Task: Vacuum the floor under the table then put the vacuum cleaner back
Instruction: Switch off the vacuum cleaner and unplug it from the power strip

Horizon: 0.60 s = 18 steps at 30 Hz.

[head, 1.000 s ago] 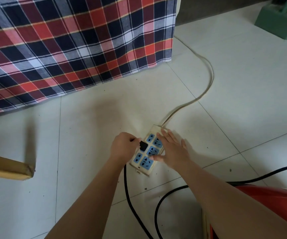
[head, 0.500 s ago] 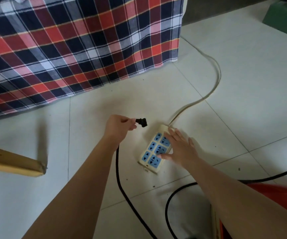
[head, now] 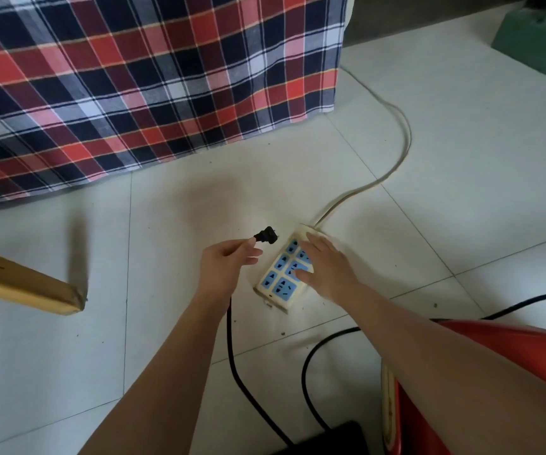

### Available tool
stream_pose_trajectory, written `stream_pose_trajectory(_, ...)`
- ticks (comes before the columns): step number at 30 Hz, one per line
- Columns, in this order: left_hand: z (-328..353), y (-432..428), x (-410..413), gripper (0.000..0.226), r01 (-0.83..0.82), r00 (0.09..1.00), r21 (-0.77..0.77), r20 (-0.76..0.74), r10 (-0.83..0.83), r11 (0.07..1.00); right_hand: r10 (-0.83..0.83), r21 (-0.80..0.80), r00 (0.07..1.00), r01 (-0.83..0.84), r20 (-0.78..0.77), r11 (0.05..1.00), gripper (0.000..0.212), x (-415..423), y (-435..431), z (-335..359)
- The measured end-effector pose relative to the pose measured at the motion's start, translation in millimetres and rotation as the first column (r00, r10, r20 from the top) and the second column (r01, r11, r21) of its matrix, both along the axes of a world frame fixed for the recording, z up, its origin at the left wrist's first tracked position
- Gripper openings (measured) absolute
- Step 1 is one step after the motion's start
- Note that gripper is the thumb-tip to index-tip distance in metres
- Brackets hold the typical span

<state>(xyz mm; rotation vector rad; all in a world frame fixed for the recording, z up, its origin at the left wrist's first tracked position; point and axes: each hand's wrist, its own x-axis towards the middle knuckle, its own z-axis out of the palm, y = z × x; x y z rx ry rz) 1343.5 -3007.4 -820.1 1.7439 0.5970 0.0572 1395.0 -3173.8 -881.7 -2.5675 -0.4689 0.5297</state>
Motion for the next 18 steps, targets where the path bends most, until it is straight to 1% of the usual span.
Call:
stream_pose_trajectory(2,4.5,-2.9,-4.2,0.012,-0.026,0.999,-0.02,0.02,0.026,0.999,-0.056,0.119,0.998,0.053,0.025,0.992,0.058,-4.2,1.2,13.3)
stream_pose_trajectory(4,11.0,-5.8,-7.7,0.012,-0.065,0.997,-0.05,0.04,0.067,0.997,-0.145,0.296,0.989,0.134,0.017,0.946,0.051,-9.2,0.6,29.5)
stream_pose_trajectory(7,22.5,-13.0,-11.4,0.009,-0.107,0.991,-0.106,0.072,0.115,0.989,-0.273,0.508,0.96,0.268,-0.067,0.818,0.044,-15.9,-3.6,60.1)
stream_pose_trajectory(9,30.6,-20.9,-15.4,0.01,-0.113,0.988,-0.138,0.092,0.126,0.984,-0.331,0.62,0.933,0.346,-0.143,0.705,0.04,-20.9,-8.3,82.1)
stream_pose_trajectory(11,39.8,-31.3,-20.5,0.011,-0.104,0.986,-0.171,0.108,0.124,0.98,-0.368,0.689,0.907,0.4,-0.204,0.604,0.036,-26.9,-16.9,105.1)
stream_pose_trajectory(12,44.8,-37.2,-24.2,0.01,-0.098,0.986,-0.184,0.116,0.12,0.978,-0.385,0.705,0.898,0.414,-0.214,0.575,0.035,-31.4,-22.3,115.7)
stream_pose_trajectory(16,70.8,-63.4,-37.6,0.007,-0.047,0.983,-0.227,0.164,0.085,0.973,-0.427,0.765,0.881,0.415,-0.203,0.493,0.032,-49.9,-51.6,158.5)
stream_pose_trajectory(18,83.0,-75.9,-45.5,0.007,-0.013,0.98,-0.231,0.189,0.058,0.973,-0.427,0.788,0.884,0.398,-0.192,0.47,0.031,-61.9,-70.3,179.8)
